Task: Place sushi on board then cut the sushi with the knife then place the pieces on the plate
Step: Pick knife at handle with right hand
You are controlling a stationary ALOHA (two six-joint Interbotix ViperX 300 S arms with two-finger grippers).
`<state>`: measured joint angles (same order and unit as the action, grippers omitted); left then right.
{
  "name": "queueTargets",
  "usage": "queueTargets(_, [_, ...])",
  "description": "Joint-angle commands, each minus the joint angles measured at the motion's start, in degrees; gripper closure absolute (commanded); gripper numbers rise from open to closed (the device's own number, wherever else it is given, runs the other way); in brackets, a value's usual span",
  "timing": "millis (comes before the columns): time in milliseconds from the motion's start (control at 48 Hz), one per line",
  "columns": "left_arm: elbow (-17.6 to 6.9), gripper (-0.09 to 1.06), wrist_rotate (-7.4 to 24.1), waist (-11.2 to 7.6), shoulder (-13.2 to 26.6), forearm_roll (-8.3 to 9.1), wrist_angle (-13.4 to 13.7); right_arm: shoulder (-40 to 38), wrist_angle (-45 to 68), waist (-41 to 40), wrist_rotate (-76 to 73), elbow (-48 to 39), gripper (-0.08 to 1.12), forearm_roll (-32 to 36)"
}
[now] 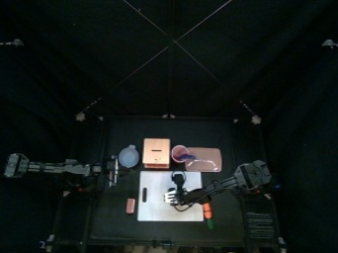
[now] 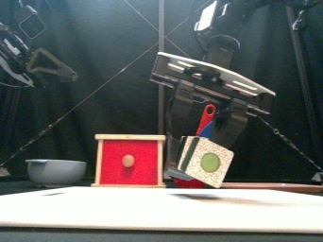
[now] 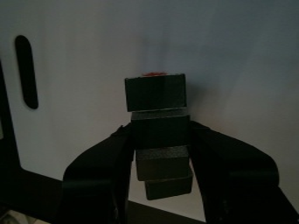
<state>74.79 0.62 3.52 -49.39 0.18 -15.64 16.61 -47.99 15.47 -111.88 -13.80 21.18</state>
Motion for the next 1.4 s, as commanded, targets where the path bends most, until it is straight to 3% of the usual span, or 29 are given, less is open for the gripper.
queueTargets(21, [-0.7, 0.97, -0.09, 0.09, 0.18, 0.18, 0.53, -1.32, -1.05, -0.26, -0.18, 1.93, 0.43, 1.14])
queueTargets(333, [-0.7, 0.97, -0.18, 0.09, 0.18, 0.18, 2.46, 0.88, -1.14, -0.26, 0.26, 3.87, 0.28, 2.99])
queueTargets(604, [-0.7, 0.97, -0.18, 0.18, 0.18, 0.18, 2.55, 1.32, -1.14, -0.53, -0.18, 4.04, 0.14, 4.31])
queueTargets(854, [-0.7, 0.97, -0.18, 0.09, 0.18, 0.18, 2.55, -0.35, -2.81, -0.62, 0.62, 3.69, 0.14, 4.83])
queueTargets(1062, [-0.88, 0.97, -0.18, 0.09, 0.18, 0.09, 2.55, -5.89, -4.57, -0.7, 2.37, 2.9, 0.14, 9.67])
queueTargets(1396, [-0.79, 0.97, -0.18, 0.09, 0.09, 0.09, 2.55, -14.94, -4.92, -2.72, 20.74, 3.78, 0.15, 11.51])
